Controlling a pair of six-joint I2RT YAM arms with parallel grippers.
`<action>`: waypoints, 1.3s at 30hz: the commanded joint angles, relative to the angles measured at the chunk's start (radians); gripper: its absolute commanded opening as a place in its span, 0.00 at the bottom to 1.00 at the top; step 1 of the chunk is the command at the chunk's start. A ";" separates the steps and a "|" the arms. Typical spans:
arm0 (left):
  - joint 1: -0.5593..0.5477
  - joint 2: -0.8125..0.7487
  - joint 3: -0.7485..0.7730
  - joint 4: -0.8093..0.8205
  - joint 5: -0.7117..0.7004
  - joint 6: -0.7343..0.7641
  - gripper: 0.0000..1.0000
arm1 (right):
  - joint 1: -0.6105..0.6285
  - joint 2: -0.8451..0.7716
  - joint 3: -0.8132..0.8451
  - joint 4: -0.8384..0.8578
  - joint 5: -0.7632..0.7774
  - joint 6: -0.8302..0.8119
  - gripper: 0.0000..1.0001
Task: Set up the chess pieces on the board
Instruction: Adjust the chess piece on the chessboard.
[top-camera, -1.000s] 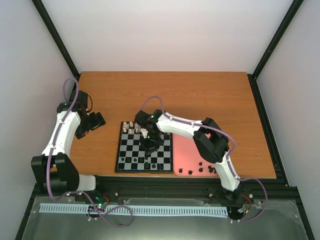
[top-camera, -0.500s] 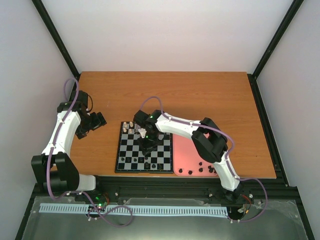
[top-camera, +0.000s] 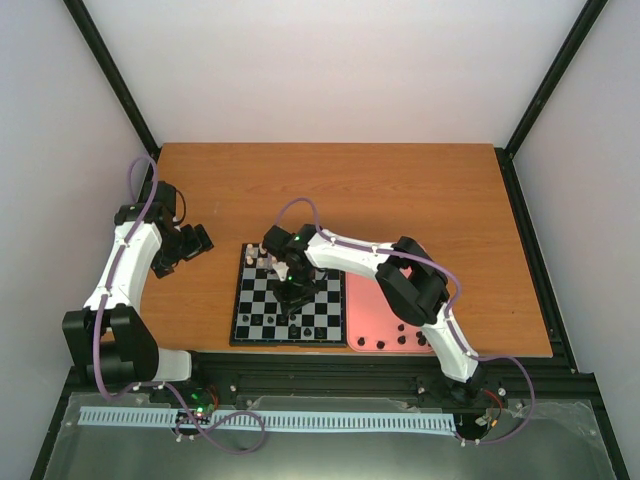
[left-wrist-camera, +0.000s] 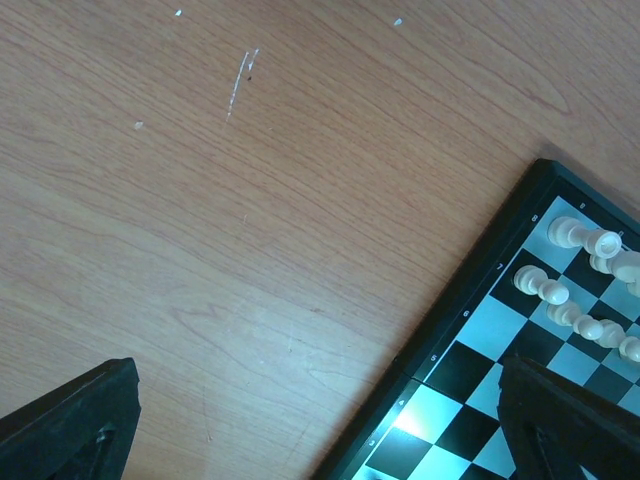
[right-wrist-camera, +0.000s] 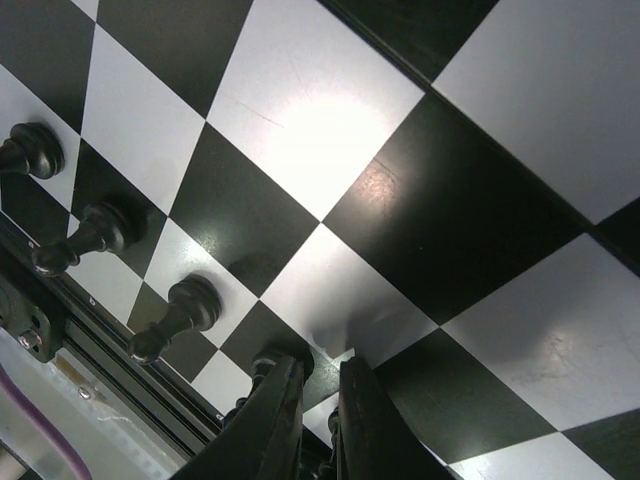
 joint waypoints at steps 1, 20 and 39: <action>-0.006 -0.006 0.000 0.019 0.012 0.014 1.00 | 0.006 0.021 0.012 -0.024 0.024 -0.009 0.12; -0.006 0.006 0.003 0.023 0.007 0.014 1.00 | 0.005 0.000 -0.007 -0.061 0.088 -0.021 0.12; -0.006 0.012 0.003 0.025 0.006 0.014 1.00 | 0.002 0.000 0.006 -0.085 0.136 -0.025 0.12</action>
